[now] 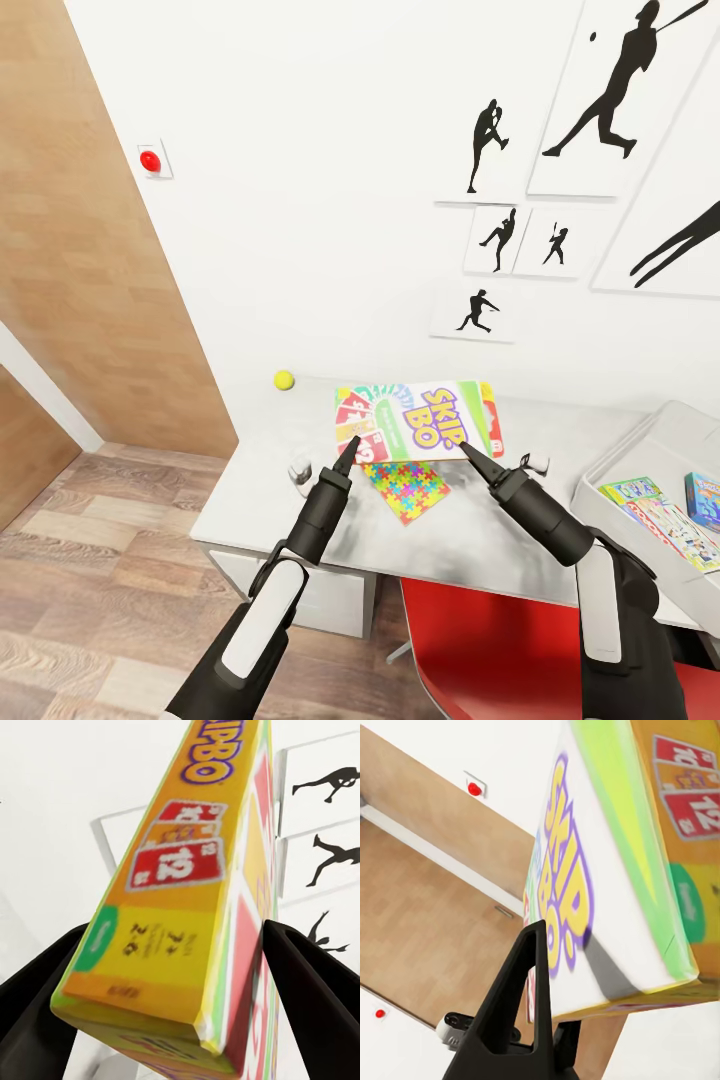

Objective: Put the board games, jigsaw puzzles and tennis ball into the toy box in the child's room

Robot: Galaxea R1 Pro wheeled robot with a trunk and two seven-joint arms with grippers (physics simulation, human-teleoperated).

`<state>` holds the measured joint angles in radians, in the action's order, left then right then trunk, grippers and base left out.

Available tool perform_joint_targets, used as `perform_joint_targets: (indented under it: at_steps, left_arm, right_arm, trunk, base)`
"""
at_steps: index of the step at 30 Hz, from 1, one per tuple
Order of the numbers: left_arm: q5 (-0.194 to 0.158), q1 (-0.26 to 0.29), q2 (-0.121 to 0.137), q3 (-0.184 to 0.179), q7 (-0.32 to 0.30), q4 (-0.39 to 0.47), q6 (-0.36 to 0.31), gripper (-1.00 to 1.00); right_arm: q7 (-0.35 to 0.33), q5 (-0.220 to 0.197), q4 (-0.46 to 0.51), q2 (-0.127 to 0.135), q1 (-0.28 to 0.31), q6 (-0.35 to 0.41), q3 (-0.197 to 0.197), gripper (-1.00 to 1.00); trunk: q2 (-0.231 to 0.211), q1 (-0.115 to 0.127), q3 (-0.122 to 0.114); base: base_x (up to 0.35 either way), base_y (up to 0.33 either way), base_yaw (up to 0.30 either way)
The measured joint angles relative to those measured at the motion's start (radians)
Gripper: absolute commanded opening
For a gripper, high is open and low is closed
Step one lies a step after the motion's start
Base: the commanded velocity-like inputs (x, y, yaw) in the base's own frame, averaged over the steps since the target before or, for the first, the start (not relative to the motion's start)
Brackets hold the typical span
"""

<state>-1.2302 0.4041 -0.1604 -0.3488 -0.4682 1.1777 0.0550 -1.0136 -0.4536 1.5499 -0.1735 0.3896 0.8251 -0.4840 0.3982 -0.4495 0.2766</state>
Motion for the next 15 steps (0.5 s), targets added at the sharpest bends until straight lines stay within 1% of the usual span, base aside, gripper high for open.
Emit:
perform_joint_targets:
  at_steps: [15]
  left_arm:
    - [0.000,0.000,0.000,0.000,0.001,0.001,-0.001,-1.00]
  right_arm:
    - [0.000,0.000,0.001,0.000,0.000,0.000,0.000,-1.00]
  trunk:
    - [0.000,0.000,0.000]
  base:
    - [0.000,0.000,0.000]
